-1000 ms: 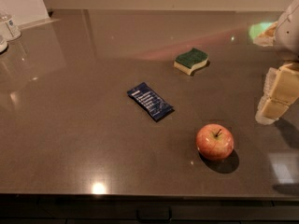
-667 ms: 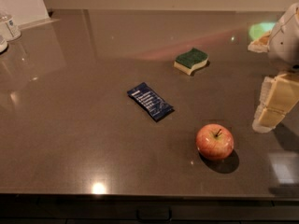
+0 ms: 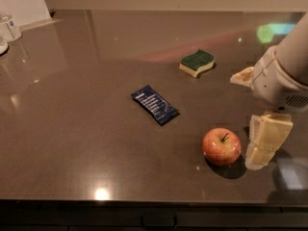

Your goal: Move apple near rxbar blueberry

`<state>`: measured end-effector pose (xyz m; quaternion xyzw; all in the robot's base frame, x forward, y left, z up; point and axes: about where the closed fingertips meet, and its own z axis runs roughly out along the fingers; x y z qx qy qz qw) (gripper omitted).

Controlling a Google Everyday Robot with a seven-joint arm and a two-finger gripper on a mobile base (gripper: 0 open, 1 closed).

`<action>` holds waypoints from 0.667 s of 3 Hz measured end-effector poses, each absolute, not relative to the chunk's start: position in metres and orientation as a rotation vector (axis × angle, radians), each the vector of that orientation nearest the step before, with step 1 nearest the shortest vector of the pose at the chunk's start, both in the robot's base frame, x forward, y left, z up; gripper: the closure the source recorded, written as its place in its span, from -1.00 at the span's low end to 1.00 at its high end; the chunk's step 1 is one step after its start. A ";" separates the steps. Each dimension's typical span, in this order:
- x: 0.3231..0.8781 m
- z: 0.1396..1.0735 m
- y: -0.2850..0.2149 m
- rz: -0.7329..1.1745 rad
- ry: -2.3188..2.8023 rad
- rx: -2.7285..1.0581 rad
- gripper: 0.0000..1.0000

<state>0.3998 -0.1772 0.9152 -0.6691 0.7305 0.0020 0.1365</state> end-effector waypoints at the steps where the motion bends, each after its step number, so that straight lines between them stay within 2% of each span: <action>1: 0.385 0.893 -0.162 0.076 2.082 -1.988 -1.00; 2: 0.376 0.875 -0.150 0.111 2.028 -2.026 -1.00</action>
Offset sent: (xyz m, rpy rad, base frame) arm -0.0339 0.0410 -0.0620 0.0712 0.0472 0.1537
